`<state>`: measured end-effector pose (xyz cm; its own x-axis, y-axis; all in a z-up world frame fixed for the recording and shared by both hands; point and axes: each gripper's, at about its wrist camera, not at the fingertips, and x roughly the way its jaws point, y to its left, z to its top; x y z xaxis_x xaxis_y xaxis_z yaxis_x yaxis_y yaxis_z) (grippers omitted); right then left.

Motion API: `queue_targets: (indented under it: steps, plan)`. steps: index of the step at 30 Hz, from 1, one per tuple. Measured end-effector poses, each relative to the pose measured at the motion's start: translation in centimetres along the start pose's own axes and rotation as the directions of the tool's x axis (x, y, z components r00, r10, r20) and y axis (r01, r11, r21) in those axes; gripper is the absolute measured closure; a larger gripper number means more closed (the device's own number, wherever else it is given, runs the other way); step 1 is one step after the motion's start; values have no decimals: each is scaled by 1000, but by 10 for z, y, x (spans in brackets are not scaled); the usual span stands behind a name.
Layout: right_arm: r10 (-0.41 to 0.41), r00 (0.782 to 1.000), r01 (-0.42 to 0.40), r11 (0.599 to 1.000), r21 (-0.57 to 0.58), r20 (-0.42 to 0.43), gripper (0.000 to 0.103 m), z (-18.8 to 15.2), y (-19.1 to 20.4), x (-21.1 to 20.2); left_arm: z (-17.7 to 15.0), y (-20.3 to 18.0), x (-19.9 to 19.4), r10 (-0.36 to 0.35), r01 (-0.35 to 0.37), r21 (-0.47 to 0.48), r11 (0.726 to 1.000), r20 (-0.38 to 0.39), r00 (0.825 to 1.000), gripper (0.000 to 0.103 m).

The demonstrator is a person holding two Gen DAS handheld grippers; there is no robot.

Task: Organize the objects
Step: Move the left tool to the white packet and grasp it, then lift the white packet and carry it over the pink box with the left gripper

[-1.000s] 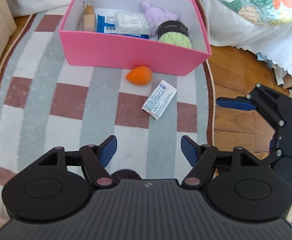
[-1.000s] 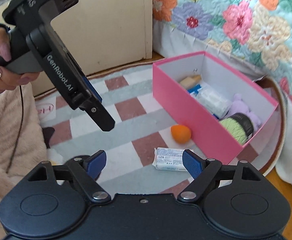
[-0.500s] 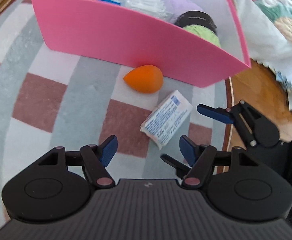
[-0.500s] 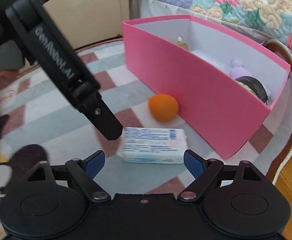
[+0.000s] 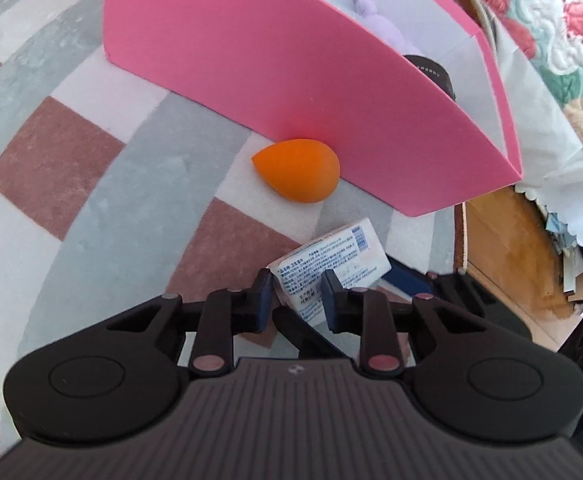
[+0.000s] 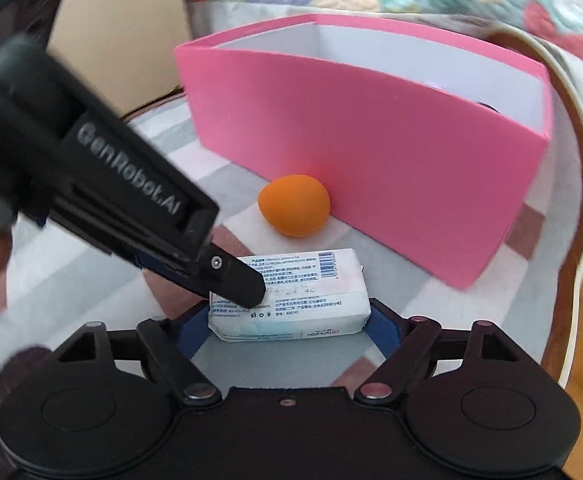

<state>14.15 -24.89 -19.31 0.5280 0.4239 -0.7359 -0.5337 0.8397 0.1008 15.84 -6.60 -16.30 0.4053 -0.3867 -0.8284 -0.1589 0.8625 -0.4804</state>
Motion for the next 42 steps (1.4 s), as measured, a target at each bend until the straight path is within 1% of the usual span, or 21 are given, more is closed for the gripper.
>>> queue_targets:
  steps: [2, 5, 8, 11, 12, 13, 14, 15, 17, 18, 19, 20, 21, 24, 25, 27, 28, 32, 35, 37, 42]
  plan:
    - [-13, 1000, 13, 1000, 3, -1, 19, -3, 7, -3, -4, 3, -1, -7, 7, -8, 1000, 7, 1000, 78]
    - [-21, 1000, 21, 1000, -8, -22, 18, -8, 13, -8, -8, 1, -4, 5, -6, 26, 1000, 28, 1000, 78]
    - [-10, 999, 8, 999, -34, -45, 17, -13, 20, -14, -8, -1, -10, 30, -33, 60, 998, 47, 998, 77]
    - [15, 998, -18, 998, -61, -56, 15, -19, 21, -20, -10, -1, -10, 49, -51, 76, 996, 37, 998, 74]
    - [20, 999, -23, 998, -57, -50, 15, -21, 20, -22, -10, -2, -9, 57, -61, 93, 994, 43, 997, 71]
    - [29, 999, -31, 998, -53, -42, 15, -22, 17, -24, -11, -5, -8, 80, -86, 127, 988, 53, 995, 64]
    - [35, 999, -36, 998, -55, -28, 17, -24, 15, -25, -12, -8, -6, 112, -121, 158, 980, 65, 992, 52]
    - [27, 1000, -28, 998, -57, -16, 21, -26, 12, -26, -12, -11, -6, 140, -151, 182, 972, 76, 987, 51]
    - [-8, 1000, 8, 999, -51, 12, 26, -28, 8, -26, -12, -8, -7, 125, -136, 164, 977, 72, 990, 59]
    - [-13, 1000, 14, 999, -41, 20, 26, -28, 6, -26, -11, -4, -7, 95, -103, 136, 985, 63, 993, 63]
    - [-9, 1000, 10, 999, -33, 27, 26, -29, 4, -27, -9, 1, -7, 49, -55, 105, 993, 53, 997, 75]
    - [-7, 999, 8, 999, -34, 33, 28, -30, 4, -27, -10, 5, -6, 23, -27, 80, 996, 47, 999, 76]
    - [-5, 999, 6, 999, -40, 37, 32, -31, 6, -28, -9, 7, -6, 15, -18, 66, 998, 45, 999, 77]
    - [-28, 999, 30, 999, -40, 41, 36, -36, 12, -33, -11, 9, -9, 2, -2, 15, 1000, 26, 1000, 79]
    - [-37, 999, 38, 999, -36, 37, 37, -38, 13, -36, -13, 7, -11, 6, -7, 27, 1000, 33, 999, 80]
    - [-51, 998, 52, 998, -20, 23, 45, -30, 21, -34, -20, 1, -16, 18, -21, 70, 997, 53, 998, 80]
    - [-51, 999, 51, 999, -9, 13, 45, -30, 21, -37, -23, -1, -19, 6, -10, 99, 995, 41, 999, 80]
    - [-56, 998, 57, 998, 33, -28, 45, -28, 25, -50, -30, -10, -35, -20, 16, 135, 991, 28, 999, 80]
    - [-37, 997, 42, 997, 69, -71, 45, -25, 26, -68, -33, -23, -48, -7, 12, 210, 978, -22, 1000, 80]
    - [-10, 996, 19, 994, 108, -89, 42, -22, 28, -81, -36, -30, -59, -4, 15, 252, 968, -45, 999, 80]
    - [7, 995, 3, 995, 97, -100, 41, -2, 45, -101, -37, -40, -96, -19, 33, 315, 949, -47, 999, 80]
